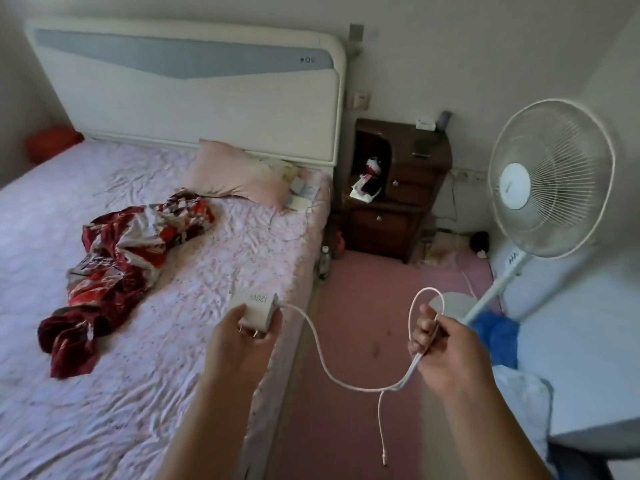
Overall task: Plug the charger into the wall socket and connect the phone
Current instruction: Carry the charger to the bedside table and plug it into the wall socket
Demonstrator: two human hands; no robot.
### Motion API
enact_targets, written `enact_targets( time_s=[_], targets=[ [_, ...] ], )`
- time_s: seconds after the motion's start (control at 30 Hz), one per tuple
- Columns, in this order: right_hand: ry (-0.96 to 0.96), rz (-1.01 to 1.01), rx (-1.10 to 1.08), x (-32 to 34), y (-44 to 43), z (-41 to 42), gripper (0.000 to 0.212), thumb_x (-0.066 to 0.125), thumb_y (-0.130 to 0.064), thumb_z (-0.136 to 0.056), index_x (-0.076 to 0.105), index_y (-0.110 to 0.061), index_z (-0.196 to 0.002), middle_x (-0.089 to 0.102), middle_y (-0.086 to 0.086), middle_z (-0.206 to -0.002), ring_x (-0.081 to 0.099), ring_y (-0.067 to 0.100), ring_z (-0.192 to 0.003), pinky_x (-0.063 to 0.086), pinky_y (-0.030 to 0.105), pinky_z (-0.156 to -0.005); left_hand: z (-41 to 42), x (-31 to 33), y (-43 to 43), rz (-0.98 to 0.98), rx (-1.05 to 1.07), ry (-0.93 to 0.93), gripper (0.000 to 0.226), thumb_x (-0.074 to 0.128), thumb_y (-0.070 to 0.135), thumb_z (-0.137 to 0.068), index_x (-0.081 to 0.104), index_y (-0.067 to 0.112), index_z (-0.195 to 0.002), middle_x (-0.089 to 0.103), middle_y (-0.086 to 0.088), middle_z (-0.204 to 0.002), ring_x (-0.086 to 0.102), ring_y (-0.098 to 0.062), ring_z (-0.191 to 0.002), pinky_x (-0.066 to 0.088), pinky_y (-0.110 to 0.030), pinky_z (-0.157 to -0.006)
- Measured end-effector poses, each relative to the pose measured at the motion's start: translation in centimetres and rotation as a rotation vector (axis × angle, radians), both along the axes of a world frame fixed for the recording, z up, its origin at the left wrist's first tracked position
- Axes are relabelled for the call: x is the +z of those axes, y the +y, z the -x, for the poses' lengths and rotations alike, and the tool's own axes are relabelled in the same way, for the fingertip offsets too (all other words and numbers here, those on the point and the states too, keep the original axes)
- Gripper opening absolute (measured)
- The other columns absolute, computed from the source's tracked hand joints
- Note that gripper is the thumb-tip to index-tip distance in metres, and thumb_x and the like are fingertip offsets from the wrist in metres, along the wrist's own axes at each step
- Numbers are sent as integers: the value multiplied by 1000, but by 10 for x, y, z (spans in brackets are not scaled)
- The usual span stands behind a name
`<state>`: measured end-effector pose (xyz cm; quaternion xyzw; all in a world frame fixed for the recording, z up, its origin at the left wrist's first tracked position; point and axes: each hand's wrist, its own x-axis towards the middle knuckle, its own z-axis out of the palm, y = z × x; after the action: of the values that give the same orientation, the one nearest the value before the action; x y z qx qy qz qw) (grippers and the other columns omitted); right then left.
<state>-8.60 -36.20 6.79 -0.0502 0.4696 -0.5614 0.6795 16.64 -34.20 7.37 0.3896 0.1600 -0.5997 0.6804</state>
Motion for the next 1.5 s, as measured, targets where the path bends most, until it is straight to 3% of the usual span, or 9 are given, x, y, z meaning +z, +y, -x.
enact_targets(
  time_s=[0.23,0.43,0.6,0.93,1.2,1.4,1.5],
  targets=[
    [0,1,21,8,-38,51,29,34,-8,-97,59,-9,-82,48,-2,-56,39,9,-41,28,24,-53,43,11,-34,16,36,-14,42,46,12,-97,39,5,-138,53,-16,-132,55,-33,-117,49,-43,-94],
    [8,-19,9,15,-62,84,28,36,-7,-96,61,-9,-85,50,-1,-57,40,10,-46,30,24,-55,76,15,-59,-13,31,-45,41,47,10,-96,40,4,-136,55,-16,-121,55,-33,-114,48,-46,-99],
    [1,-12,-20,13,-77,94,29,35,-9,-98,61,-9,-86,49,-1,-60,40,11,-50,31,24,-55,90,16,-86,-18,-5,-58,42,47,9,-96,39,5,-137,51,-15,-131,53,-33,-117,47,-46,-100],
    [15,-28,-86,5,-136,83,32,32,-12,-100,57,-12,-80,47,0,-65,39,12,-52,30,25,-56,81,10,-168,8,-137,-95,39,45,10,-96,41,4,-135,52,-17,-132,54,-31,-118,45,-45,-102],
    [-15,-24,-176,15,-204,49,30,33,-9,-97,59,-12,-81,47,-1,-62,37,12,-54,29,24,-57,49,18,-258,46,-235,-118,39,44,10,-97,40,3,-135,50,-18,-133,55,-31,-111,47,-43,-95],
    [-9,-24,-227,22,-243,40,33,33,-12,-99,59,-11,-81,47,-1,-63,38,12,-54,29,24,-57,47,21,-305,46,-293,-126,29,44,9,-97,42,3,-126,56,-18,-112,57,-32,-100,48,-44,-91],
    [-3,-14,-228,20,-262,43,32,33,-11,-99,59,-12,-80,47,-1,-63,37,12,-53,29,25,-56,52,16,-324,17,-305,-112,31,44,9,-97,41,5,-128,55,-17,-113,56,-31,-101,47,-45,-95]
  ],
)
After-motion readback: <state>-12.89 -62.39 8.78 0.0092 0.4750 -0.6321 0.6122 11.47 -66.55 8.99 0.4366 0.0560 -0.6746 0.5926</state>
